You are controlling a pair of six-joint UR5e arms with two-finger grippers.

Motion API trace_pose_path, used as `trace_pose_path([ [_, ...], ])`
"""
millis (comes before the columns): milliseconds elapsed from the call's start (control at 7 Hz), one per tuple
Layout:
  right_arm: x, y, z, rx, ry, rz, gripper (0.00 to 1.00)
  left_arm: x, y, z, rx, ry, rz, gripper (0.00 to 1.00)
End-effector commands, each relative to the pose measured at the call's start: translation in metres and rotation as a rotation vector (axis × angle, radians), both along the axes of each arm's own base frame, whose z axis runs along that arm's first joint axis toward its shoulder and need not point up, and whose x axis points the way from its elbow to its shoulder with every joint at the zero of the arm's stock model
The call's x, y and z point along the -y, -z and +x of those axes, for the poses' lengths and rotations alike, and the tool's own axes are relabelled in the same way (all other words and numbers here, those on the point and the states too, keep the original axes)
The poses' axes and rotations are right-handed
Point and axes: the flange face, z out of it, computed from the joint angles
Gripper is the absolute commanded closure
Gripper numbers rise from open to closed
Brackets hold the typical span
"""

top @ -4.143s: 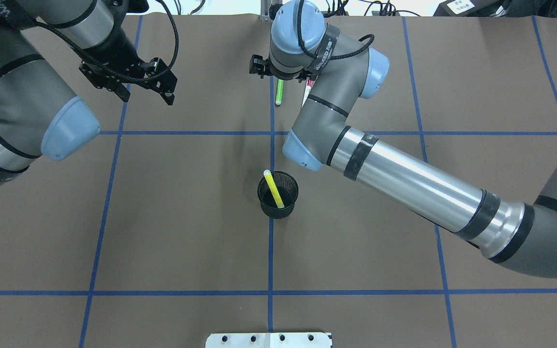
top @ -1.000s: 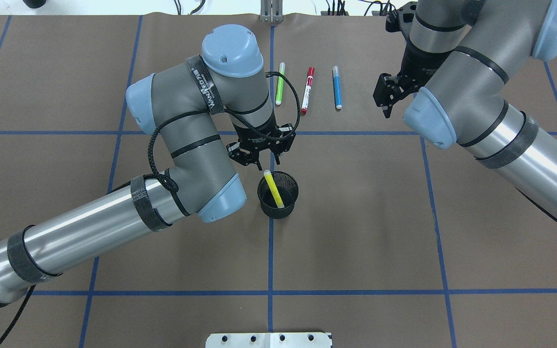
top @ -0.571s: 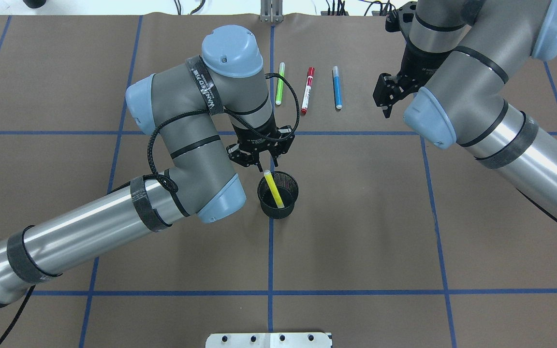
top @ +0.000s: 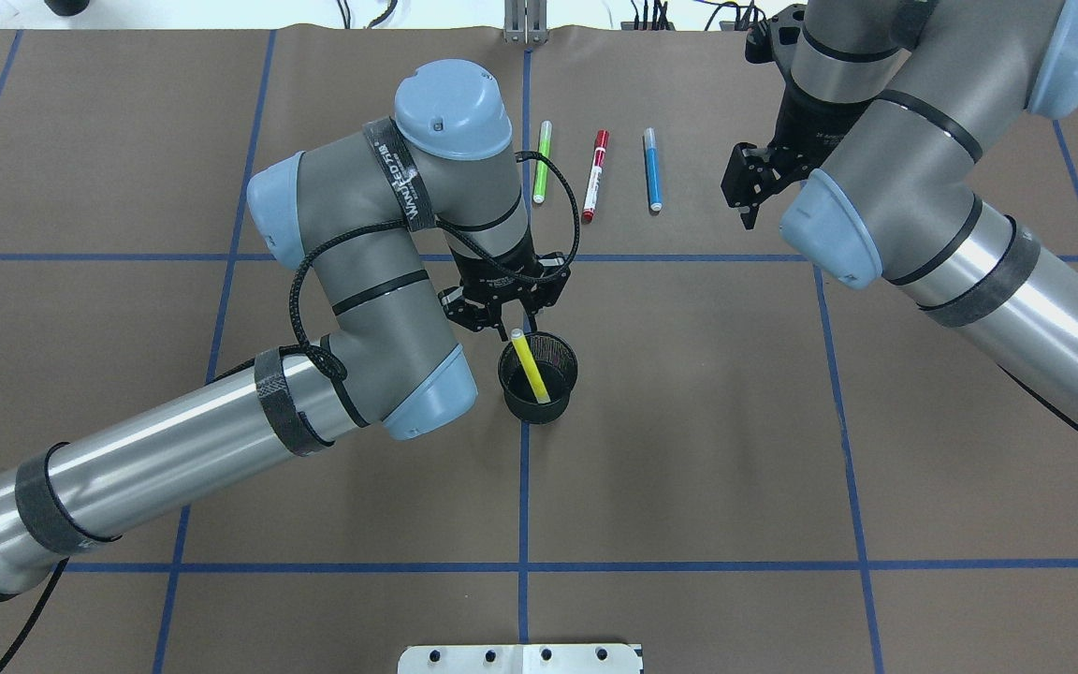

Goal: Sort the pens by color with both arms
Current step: 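Lower the left gripper into the cup and grasp the yellow highlighter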

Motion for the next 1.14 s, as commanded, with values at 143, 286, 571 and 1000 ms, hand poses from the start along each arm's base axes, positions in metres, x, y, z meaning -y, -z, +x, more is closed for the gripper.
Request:
trace_pose_path([
  [143,0.0,-0.001,0.0,-0.001,0.0,-0.002,0.0,-0.002,-0.001,0.001,0.0,-0.003,0.0,0.67],
  [286,0.0,0.0,-0.001,0.001,0.002,0.001,0.0,-0.002,-0.001,0.001,-0.001,-0.004,0.002,0.82],
  [571,-0.001,-0.001,-0.002,-0.002,0.002,-0.001,0.0,-0.004,0.004,-0.003,-0.012,-0.003,0.012,1.0],
  [1000,-0.001,0.001,-0.002,-0.001,-0.005,-0.001,0.0,-0.027,0.026,-0.046,-0.058,0.008,0.058,1.0],
])
